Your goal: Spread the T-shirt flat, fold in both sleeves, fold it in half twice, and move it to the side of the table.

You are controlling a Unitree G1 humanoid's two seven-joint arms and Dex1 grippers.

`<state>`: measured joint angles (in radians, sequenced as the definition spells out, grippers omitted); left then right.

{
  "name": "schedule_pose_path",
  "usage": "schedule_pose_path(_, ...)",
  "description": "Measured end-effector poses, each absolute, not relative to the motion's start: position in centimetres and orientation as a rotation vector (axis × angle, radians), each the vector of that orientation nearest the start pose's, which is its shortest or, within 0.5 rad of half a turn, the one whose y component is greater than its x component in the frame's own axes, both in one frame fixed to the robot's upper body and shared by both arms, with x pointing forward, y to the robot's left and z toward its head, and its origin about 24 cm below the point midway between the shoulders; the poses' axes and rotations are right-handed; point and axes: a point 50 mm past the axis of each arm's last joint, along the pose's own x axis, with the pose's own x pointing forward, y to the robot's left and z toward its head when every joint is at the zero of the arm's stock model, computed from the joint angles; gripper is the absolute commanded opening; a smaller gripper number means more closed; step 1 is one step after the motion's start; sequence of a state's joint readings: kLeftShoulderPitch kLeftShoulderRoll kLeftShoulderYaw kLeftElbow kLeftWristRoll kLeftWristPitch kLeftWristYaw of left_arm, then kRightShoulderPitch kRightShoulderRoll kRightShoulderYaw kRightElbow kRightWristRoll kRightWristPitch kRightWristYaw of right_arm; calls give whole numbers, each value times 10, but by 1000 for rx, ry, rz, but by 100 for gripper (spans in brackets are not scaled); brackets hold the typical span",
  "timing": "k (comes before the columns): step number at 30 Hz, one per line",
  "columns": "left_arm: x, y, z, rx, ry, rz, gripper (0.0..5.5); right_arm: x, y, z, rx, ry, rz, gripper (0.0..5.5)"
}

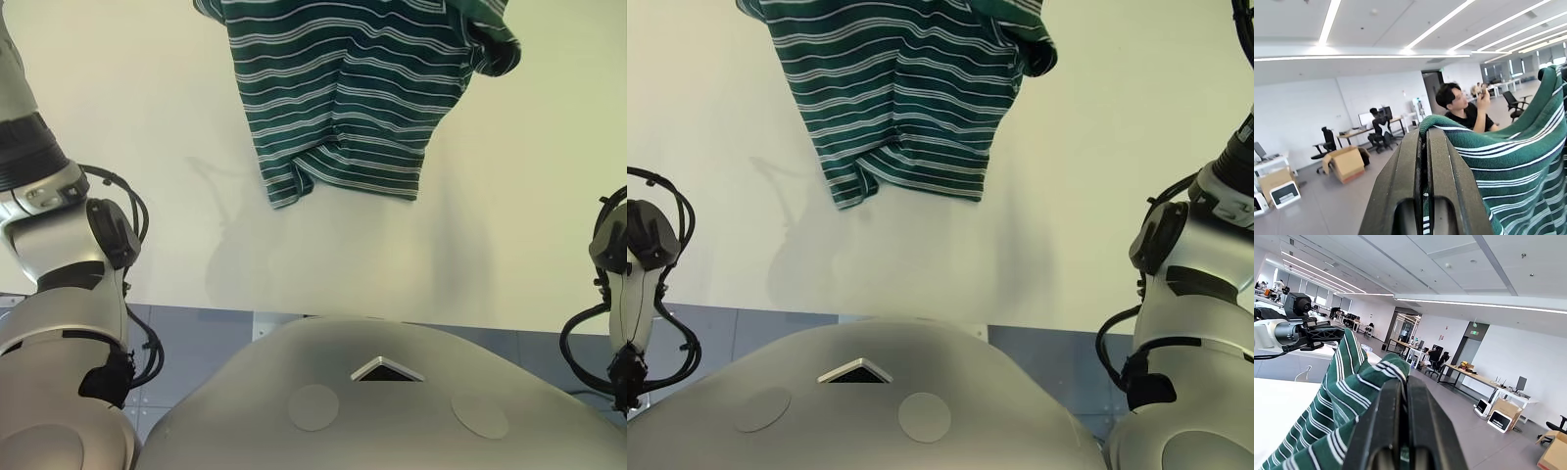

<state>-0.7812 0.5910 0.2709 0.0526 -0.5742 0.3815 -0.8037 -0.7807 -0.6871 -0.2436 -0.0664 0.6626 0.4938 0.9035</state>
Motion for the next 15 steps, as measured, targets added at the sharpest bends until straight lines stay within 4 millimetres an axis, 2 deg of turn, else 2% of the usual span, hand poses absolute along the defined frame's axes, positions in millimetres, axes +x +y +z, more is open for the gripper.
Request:
schedule_pose_path(5,324,213,313,152,-570,-731,0,300,-212,318,-219,-496,928,1)
schedule_pose_path(11,324,210,315,164,-579,-758,0,301,-213,334,-210,-557,904,1)
schedule_pose_path(15,326,210,318,162,-593,-755,0,307,-217,355,-208,-608,821,1)
